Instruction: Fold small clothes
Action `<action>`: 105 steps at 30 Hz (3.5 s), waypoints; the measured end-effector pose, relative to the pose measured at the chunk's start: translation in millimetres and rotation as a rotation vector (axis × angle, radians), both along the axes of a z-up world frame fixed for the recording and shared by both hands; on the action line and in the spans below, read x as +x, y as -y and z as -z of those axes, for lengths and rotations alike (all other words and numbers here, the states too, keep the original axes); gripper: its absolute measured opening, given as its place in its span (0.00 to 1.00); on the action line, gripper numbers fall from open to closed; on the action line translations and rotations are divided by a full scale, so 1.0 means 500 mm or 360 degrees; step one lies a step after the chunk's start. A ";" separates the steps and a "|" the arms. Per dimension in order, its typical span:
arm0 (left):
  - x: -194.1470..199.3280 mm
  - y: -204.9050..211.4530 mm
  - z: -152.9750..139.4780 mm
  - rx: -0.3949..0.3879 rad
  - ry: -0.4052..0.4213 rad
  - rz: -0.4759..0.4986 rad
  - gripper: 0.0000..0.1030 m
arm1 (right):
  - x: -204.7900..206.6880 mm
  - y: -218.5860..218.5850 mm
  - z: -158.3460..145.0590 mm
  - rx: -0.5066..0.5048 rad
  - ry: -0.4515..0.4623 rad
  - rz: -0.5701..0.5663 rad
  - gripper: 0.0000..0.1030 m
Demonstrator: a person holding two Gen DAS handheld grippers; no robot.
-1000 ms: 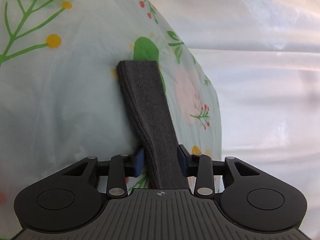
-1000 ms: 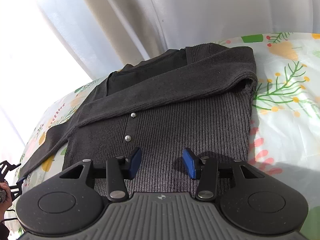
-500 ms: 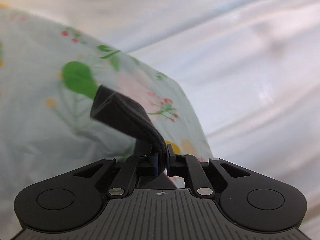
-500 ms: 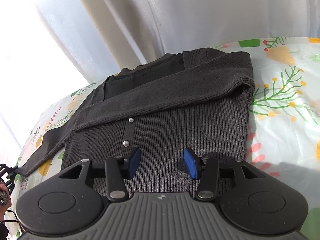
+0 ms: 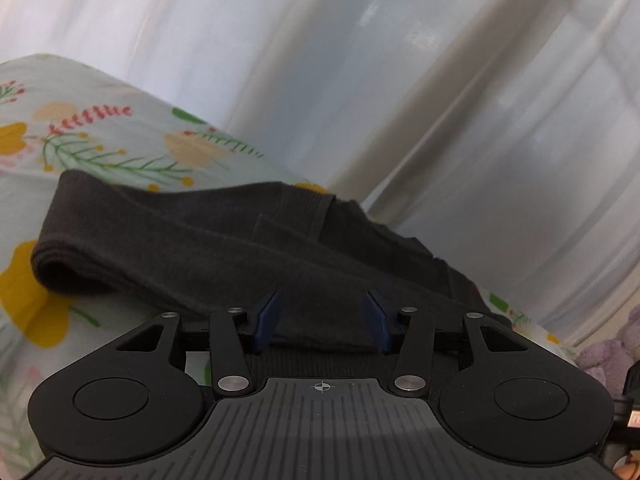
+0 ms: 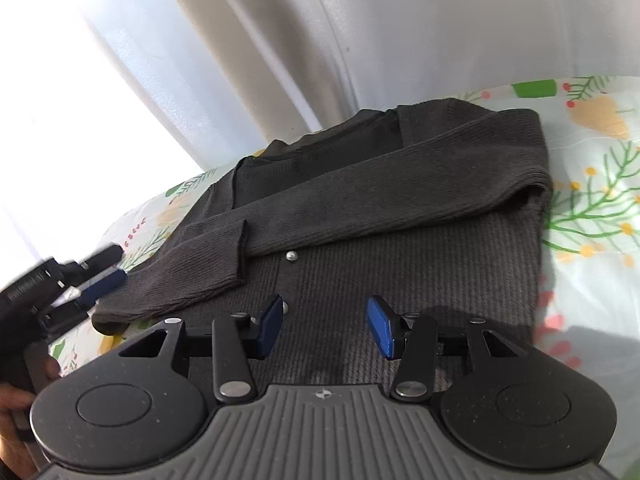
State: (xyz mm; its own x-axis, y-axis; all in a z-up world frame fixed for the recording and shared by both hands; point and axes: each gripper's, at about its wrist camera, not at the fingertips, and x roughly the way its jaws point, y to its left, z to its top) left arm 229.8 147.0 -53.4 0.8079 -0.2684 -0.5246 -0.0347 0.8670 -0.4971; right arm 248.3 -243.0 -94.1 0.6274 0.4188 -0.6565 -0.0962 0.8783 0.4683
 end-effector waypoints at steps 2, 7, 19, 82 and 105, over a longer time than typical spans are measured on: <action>-0.010 -0.011 0.016 -0.0036 -0.0041 -0.0037 0.51 | 0.032 -0.017 -0.001 0.0047 -0.0007 -0.0059 0.45; -0.028 -0.045 0.032 -0.0023 -0.0096 -0.0155 0.53 | 0.123 -0.084 0.010 0.0241 -0.0057 -0.0239 0.45; -0.043 -0.076 0.041 -0.0042 -0.0143 -0.0217 0.53 | 0.211 -0.171 0.064 0.0375 -0.0261 -0.0296 0.10; 0.142 0.042 -0.015 0.0338 -0.0150 0.0144 0.55 | 0.203 0.064 0.014 -0.0361 0.0178 0.0198 0.12; 0.151 0.079 0.017 0.0496 -0.0172 0.0265 0.57 | 0.162 0.096 0.024 -0.0392 0.0156 0.0226 0.19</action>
State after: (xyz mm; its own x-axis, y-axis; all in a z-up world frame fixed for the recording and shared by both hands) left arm 305.5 107.5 -61.8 0.7023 -0.2052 -0.6817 0.0818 0.9745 -0.2092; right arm 329.4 -290.9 -106.1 0.7335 0.1582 -0.6610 0.0014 0.9722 0.2343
